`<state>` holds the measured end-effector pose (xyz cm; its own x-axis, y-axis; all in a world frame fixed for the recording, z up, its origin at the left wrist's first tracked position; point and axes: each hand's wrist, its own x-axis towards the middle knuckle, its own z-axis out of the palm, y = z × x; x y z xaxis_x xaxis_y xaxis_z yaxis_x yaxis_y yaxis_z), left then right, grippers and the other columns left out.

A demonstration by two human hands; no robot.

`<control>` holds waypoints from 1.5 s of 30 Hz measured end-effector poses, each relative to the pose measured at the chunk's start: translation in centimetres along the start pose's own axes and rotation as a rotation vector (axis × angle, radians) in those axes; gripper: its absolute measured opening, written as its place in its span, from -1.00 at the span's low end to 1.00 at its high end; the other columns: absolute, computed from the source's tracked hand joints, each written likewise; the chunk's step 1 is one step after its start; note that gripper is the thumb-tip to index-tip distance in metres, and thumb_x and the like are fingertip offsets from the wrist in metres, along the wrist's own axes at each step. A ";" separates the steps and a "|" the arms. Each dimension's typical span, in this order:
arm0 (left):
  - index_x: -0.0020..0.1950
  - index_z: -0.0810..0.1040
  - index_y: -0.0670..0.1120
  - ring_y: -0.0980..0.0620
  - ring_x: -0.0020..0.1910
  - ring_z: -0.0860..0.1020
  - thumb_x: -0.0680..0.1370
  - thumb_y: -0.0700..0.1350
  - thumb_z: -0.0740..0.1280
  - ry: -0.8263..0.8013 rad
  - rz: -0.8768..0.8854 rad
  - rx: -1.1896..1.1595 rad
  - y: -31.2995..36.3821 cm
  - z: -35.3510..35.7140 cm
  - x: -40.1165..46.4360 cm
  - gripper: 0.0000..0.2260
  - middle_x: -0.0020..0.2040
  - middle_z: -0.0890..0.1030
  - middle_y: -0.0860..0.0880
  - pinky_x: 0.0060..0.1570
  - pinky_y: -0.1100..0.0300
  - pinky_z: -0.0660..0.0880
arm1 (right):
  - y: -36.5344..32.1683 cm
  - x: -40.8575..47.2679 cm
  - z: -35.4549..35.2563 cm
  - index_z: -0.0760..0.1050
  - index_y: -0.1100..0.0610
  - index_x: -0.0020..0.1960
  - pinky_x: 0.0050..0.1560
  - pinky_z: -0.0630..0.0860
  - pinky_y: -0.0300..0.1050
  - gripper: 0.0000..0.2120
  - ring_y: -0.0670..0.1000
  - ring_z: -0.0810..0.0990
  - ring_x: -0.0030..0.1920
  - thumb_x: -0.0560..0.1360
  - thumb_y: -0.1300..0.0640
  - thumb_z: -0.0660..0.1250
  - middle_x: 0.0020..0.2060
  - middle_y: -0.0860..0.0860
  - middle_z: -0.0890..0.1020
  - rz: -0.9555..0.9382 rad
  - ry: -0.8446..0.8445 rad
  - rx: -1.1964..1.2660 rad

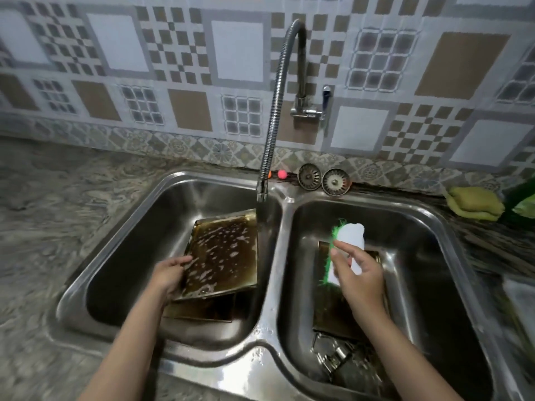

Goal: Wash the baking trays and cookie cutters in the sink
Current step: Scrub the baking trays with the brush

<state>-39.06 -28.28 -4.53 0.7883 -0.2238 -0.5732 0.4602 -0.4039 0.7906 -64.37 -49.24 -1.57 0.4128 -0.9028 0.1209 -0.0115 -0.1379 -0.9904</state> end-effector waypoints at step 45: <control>0.13 0.58 -0.07 0.13 -0.17 0.49 0.54 -0.26 0.24 -0.134 0.681 0.561 -6.7 29.7 -5.2 -0.77 -0.01 0.60 -0.10 -0.30 0.42 0.32 | 0.1 3.4 -30.9 0.57 0.10 0.23 0.03 0.41 -0.50 -0.36 -0.26 0.54 0.03 0.19 -0.04 0.59 0.09 -0.11 0.60 -0.099 0.447 -0.623</control>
<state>-58.42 -50.77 -13.22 0.7474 -0.6611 -0.0653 -0.3860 -0.5122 0.7672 -91.14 -64.95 0.79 0.0328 -0.9349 0.3535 -0.5590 -0.3103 -0.7689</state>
